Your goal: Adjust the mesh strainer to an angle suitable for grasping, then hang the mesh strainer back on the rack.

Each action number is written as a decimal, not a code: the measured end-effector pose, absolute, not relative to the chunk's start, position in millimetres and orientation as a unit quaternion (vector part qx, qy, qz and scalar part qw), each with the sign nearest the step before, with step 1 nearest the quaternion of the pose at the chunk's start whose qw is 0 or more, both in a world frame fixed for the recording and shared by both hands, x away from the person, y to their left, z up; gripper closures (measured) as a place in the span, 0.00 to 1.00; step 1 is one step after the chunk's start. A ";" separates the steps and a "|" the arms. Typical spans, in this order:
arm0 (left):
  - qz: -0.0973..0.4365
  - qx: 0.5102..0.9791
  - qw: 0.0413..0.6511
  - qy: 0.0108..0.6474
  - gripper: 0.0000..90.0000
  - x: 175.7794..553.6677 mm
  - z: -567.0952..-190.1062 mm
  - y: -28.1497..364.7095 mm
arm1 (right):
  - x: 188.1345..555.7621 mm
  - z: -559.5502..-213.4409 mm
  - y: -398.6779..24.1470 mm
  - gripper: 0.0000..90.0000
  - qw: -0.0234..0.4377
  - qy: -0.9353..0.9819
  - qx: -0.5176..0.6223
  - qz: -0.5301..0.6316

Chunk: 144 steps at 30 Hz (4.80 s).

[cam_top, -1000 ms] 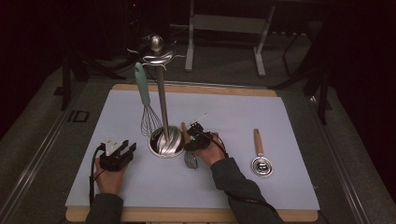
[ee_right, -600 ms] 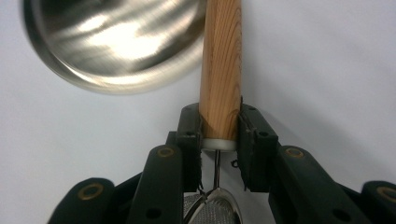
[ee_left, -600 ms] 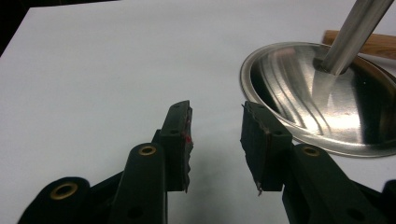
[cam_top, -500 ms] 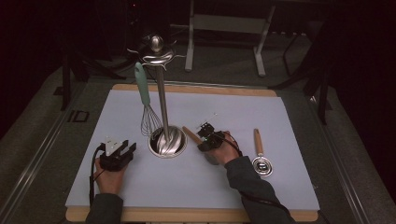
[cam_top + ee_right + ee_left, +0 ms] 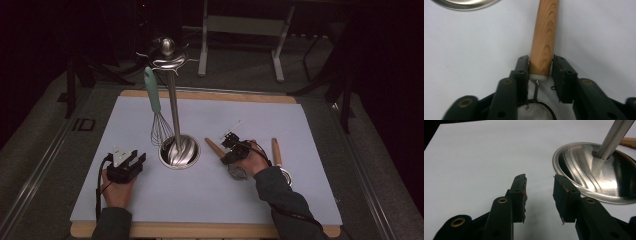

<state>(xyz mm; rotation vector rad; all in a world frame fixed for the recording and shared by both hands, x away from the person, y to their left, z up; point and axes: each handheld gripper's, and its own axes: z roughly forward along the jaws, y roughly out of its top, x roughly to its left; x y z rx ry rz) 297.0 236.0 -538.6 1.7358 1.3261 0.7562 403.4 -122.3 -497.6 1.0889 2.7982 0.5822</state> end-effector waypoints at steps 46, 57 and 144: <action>0.299 0.687 0.403 0.525 0.69 297.0 -538.6 236.0 | 413.7 -488.9 -100.1 0.79 -0.049 0.910 0.356 0.208; 0.300 0.687 0.403 0.525 0.69 297.0 -538.6 235.9 | 409.4 -474.8 -104.7 0.79 -0.039 0.909 0.338 0.239; 0.303 0.690 0.399 0.523 0.69 297.1 -538.7 234.7 | 365.7 -365.6 -148.4 0.79 0.072 0.836 0.273 0.470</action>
